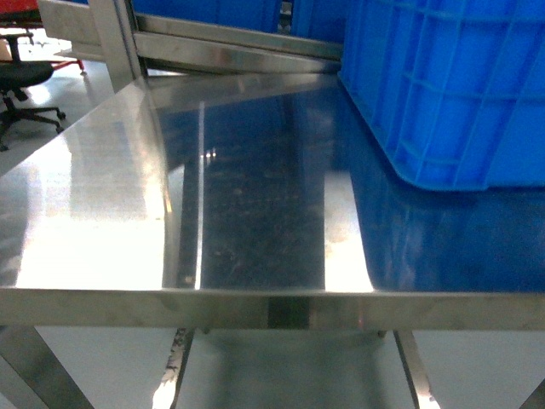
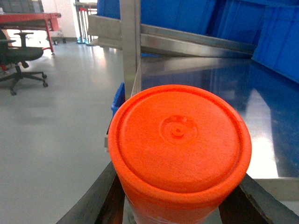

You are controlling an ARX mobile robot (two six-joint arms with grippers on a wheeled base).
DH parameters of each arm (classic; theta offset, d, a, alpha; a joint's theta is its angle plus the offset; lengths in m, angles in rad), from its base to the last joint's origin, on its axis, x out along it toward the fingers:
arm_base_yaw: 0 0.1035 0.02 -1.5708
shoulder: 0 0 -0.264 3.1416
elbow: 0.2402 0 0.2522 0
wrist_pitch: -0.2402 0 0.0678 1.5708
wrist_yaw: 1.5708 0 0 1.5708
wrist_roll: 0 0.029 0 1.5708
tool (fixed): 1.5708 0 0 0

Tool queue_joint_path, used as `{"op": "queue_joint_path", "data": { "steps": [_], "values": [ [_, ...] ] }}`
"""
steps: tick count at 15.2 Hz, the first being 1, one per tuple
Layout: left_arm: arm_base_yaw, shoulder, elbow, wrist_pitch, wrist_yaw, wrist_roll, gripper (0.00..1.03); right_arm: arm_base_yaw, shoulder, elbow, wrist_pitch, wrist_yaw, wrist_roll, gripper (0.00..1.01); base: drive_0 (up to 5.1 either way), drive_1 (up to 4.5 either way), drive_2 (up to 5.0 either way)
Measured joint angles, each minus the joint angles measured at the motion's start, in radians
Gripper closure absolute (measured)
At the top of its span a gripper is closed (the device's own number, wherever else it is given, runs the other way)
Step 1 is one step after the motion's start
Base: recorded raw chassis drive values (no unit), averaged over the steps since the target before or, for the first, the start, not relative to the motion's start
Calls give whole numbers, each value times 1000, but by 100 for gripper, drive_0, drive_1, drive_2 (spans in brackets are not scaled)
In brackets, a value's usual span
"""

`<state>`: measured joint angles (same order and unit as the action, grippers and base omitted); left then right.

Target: Pick capacitor and pack into box

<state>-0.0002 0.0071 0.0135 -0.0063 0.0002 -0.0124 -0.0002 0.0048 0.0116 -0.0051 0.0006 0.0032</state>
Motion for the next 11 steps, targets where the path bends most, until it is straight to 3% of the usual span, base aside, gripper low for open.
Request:
{"op": "queue_joint_path", "data": {
  "steps": [11],
  "values": [
    [0,0,0,0,-1,2,59,0,0,0,0,-1,-1,3,0,0,0]
  ]
}}
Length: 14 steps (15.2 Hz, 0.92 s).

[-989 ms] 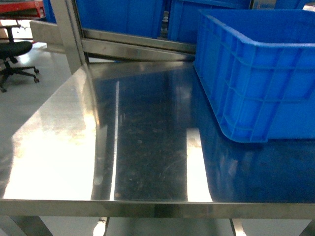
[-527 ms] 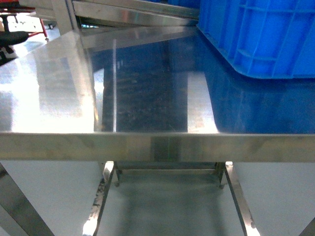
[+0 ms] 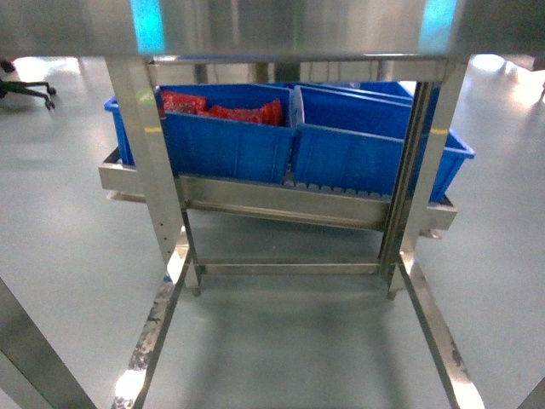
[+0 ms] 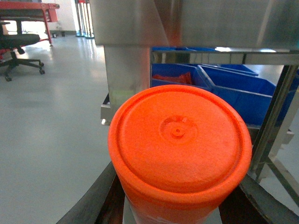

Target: Pick capacitor and pack into box

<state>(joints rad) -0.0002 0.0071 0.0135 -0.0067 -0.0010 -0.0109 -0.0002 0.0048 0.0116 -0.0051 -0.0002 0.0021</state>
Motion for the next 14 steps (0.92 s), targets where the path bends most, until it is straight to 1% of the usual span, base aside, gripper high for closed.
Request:
{"op": "queue_joint_path", "data": {
  "steps": [13,14],
  "values": [
    [0,0,0,-1,1,0,59,0,0,0,0,0,0,3,0,0,0],
    [0,0,0,-1,2,0,59,0,0,0,2,1,0,3,-479,357,121]
  ]
}}
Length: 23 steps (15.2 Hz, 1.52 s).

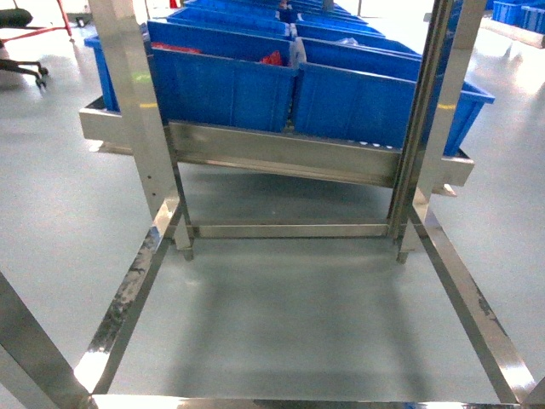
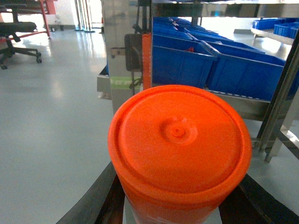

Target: Pick capacitor and pack into box

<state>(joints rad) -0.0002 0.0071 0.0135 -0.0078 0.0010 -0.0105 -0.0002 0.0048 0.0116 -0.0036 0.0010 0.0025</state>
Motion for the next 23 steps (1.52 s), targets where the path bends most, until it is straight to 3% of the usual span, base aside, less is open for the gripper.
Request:
{"op": "queue_joint_path", "data": {
  "steps": [13,23],
  "values": [
    [0,0,0,0,-1,0,59,0,0,0,2,0,0,3,-489,289,199],
    [0,0,0,1,-3,0,59,0,0,0,2,-1,0,3,-461,128,368]
  ]
}}
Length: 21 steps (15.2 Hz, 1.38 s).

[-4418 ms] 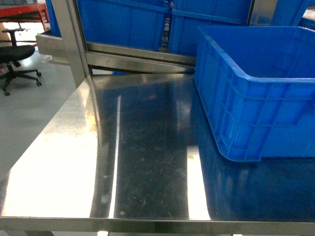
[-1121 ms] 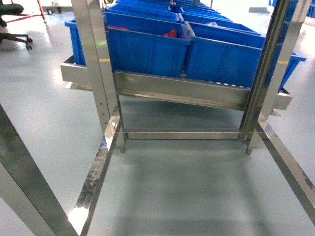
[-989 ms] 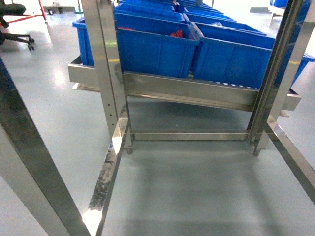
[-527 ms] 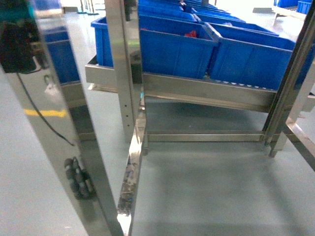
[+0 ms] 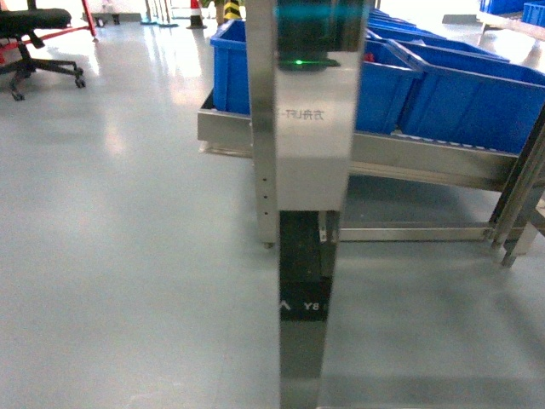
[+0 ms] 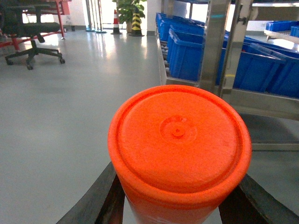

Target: Pick capacitor and pack into box

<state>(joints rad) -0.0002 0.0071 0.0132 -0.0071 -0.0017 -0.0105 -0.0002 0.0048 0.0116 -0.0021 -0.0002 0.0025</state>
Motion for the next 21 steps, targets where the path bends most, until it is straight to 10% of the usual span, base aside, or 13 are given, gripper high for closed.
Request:
{"op": "queue_joint_path", "data": {
  "steps": [21],
  "values": [
    [0,0,0,1,-2,0,59,0,0,0,-4,0,0,3,-496,249,249]
  ]
}}
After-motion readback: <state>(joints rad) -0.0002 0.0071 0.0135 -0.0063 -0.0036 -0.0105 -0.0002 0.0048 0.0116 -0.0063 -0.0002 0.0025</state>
